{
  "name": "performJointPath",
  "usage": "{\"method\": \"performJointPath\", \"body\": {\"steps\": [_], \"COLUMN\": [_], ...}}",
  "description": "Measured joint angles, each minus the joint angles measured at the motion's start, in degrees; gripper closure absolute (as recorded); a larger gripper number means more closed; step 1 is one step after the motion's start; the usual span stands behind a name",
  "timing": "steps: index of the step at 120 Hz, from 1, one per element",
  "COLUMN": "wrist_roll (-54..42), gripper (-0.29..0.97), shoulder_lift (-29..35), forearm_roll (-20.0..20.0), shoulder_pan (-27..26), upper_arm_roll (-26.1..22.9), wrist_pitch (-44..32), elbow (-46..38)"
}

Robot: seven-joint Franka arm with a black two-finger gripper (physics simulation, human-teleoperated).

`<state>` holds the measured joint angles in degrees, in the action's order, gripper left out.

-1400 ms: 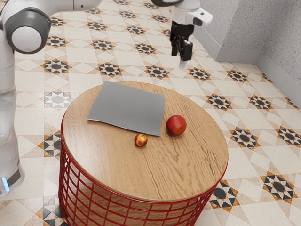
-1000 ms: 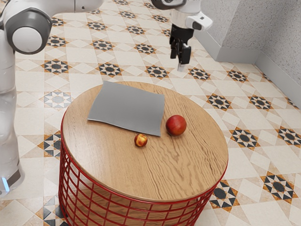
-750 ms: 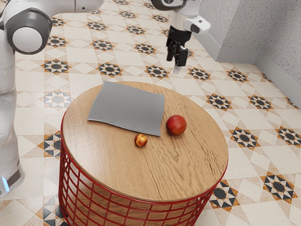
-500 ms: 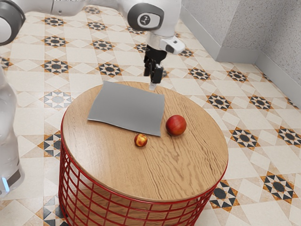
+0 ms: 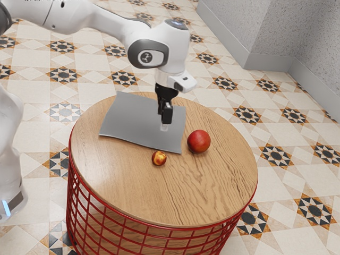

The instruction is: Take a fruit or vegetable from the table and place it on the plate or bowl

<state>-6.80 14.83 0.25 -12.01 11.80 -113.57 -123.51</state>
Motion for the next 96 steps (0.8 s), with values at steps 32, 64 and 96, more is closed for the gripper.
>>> {"method": "performJointPath", "body": {"steps": [32, 64, 96], "wrist_roll": [0.0, 0.0, -0.1], "gripper": [0.0, 0.0, 0.0], "shoulder_lift": [1.2, 0.9, -0.5], "forearm_roll": [-0.3, -0.7, -0.9], "shoulder_pan": [-3.1, -6.4, -8.2], "upper_arm_roll": [0.1, 0.1, 0.1], "wrist_pitch": [-3.9, -5.9, -8.9], "elbow": [-5.2, -7.9, -8.6]}}
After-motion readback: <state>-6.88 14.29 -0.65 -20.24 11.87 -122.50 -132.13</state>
